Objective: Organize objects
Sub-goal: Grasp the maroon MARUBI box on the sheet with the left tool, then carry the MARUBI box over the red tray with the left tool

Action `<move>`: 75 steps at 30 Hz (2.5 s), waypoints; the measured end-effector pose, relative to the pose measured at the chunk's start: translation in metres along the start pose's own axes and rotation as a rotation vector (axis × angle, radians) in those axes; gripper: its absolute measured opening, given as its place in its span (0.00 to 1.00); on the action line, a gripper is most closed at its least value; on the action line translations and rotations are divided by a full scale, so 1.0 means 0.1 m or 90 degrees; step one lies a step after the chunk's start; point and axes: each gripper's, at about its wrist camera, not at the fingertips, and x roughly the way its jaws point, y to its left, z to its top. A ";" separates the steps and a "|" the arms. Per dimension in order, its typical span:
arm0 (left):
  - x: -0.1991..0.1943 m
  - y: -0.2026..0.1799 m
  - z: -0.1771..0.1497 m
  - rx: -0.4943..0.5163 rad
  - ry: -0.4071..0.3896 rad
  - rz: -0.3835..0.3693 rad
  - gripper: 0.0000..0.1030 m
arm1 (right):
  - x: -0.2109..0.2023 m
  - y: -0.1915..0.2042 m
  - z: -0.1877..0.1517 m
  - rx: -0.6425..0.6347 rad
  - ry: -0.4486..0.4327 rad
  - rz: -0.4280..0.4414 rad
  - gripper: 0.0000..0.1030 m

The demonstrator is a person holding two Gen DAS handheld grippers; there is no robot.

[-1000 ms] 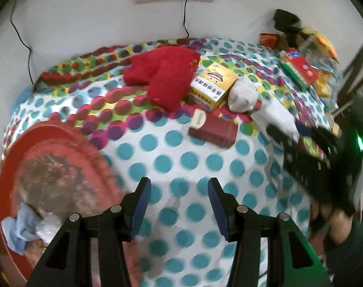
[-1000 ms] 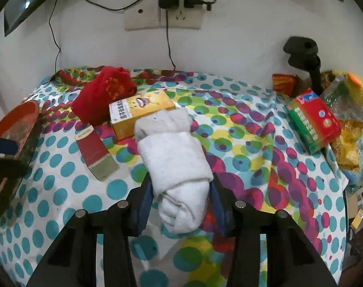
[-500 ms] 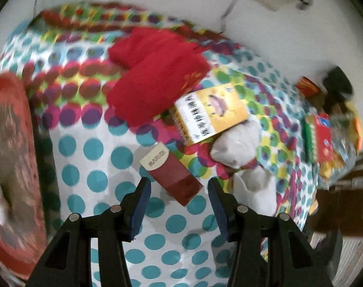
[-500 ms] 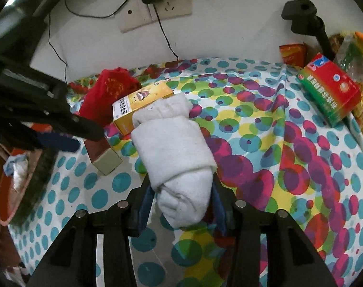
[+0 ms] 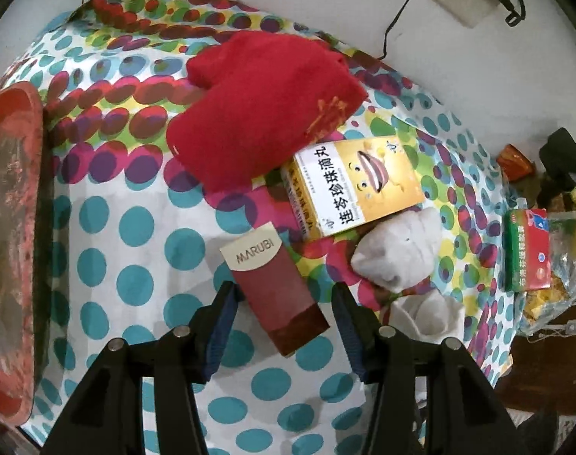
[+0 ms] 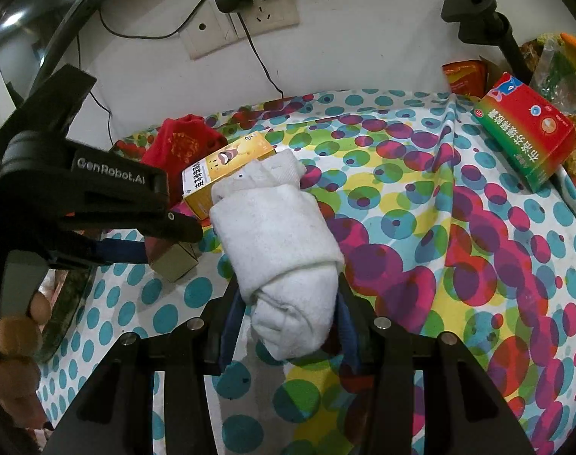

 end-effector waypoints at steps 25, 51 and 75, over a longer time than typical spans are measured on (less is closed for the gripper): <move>-0.43 0.41 -0.31 0.176 -0.097 0.043 0.29 | 0.05 0.19 0.00 -0.063 0.013 -0.081 0.42; -1.00 1.04 -0.33 0.250 -0.175 0.108 0.29 | 0.07 0.26 -0.01 -0.092 0.020 -0.119 0.42; -1.12 2.08 0.11 0.167 -0.155 0.141 0.29 | 0.08 0.27 -0.01 -0.101 0.022 -0.131 0.42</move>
